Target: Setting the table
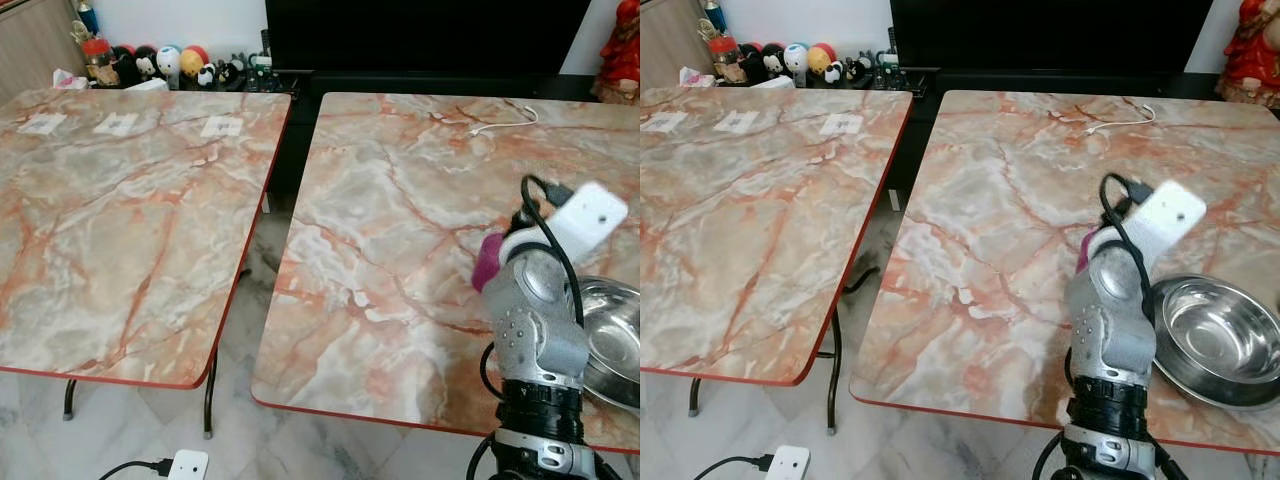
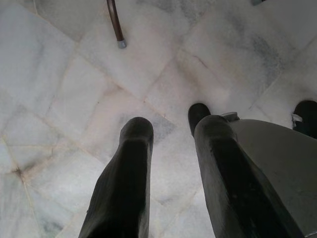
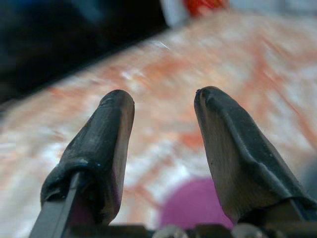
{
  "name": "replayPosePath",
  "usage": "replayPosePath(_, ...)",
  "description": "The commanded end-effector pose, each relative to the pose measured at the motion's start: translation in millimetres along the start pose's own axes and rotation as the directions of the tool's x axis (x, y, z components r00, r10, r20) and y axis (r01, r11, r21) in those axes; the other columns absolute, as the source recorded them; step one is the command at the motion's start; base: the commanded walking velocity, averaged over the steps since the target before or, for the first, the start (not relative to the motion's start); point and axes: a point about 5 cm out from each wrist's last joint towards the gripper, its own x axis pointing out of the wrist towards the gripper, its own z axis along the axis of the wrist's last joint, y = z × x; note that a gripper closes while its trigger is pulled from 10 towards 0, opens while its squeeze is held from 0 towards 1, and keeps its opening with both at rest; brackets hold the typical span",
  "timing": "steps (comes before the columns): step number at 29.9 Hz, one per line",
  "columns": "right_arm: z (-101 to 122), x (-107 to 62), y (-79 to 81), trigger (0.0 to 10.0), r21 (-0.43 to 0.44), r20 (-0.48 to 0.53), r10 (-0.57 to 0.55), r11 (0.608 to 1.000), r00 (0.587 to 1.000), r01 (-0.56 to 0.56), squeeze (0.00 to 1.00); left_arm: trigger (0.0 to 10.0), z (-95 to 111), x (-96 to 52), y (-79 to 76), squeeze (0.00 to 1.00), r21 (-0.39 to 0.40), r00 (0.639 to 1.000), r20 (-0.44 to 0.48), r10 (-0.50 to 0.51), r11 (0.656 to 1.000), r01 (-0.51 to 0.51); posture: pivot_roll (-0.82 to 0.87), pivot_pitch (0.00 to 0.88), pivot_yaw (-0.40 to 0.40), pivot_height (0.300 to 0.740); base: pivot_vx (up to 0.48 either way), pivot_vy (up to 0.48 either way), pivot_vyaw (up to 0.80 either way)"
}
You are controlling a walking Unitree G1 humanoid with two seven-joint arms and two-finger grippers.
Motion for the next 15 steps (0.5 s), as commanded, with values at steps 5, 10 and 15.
replayPosePath(5, -10, -15.2, 14.0, 10.0, -0.021, -0.015, 0.232, 0.973, 0.973, -0.232, 0.0, 10.0, -8, -2.0, 0.4, 0.0, 0.004, 1.0, -0.022, 0.006, 1.0, -0.006, -0.09, 0.086, 0.021, 0.74, 0.0, 0.0, 0.0)
replayPosePath(10, -23, -27.3, 11.7, 10.0, -0.139, -0.044, 0.362, 0.921, 0.931, -0.365, 0.0, 10.0, -5, -1.4, 0.7, 0.0, -0.001, 1.0, -0.009, 0.008, 1.0, -0.008, -0.1, 0.085, 0.024, 0.74, 0.0, 0.0, 0.0)
replayPosePath(15, -32, -33.7, 4.5, 10.0, -0.175, -0.059, 0.413, 0.892, 0.909, -0.417, 0.0, 10.0, -2, -0.7, 3.3, 0.0, -0.001, 1.0, -0.003, 0.011, 1.0, -0.011, -0.1, 0.083, 0.024, 0.74, 0.0, 0.0, 0.26)
